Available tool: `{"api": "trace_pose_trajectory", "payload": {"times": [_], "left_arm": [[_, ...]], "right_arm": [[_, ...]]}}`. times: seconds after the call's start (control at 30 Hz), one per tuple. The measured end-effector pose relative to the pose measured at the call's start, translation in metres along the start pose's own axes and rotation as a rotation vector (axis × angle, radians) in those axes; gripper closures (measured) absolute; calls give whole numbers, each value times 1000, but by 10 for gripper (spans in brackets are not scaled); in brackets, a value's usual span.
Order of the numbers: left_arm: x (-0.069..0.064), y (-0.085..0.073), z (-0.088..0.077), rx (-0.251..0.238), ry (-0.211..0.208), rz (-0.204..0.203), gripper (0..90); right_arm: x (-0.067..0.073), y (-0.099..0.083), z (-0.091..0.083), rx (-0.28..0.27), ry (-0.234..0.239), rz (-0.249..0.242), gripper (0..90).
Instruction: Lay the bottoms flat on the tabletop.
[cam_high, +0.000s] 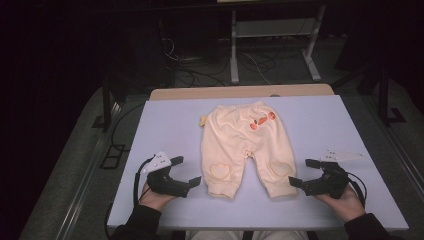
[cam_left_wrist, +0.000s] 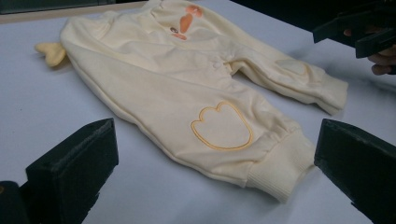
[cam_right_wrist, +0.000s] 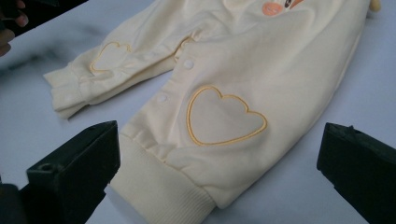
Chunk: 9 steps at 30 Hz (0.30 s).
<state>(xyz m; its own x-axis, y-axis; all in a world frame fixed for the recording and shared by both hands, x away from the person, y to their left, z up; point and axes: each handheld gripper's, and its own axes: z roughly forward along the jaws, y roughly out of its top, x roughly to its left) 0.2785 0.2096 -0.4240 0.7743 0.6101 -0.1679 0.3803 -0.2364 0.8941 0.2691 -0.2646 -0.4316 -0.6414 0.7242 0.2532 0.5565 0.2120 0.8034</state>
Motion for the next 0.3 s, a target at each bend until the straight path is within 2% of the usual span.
{"api": "trace_pose_trajectory", "payload": {"times": [0.13,0.3], "left_arm": [[-1,-2,3,35,-5,15,0],[-2,-2,5,47,-11,29,0]], "right_arm": [[-1,-5,2,18,-5,-14,0],[-2,-6,4,32,-3,-14,0]]}}
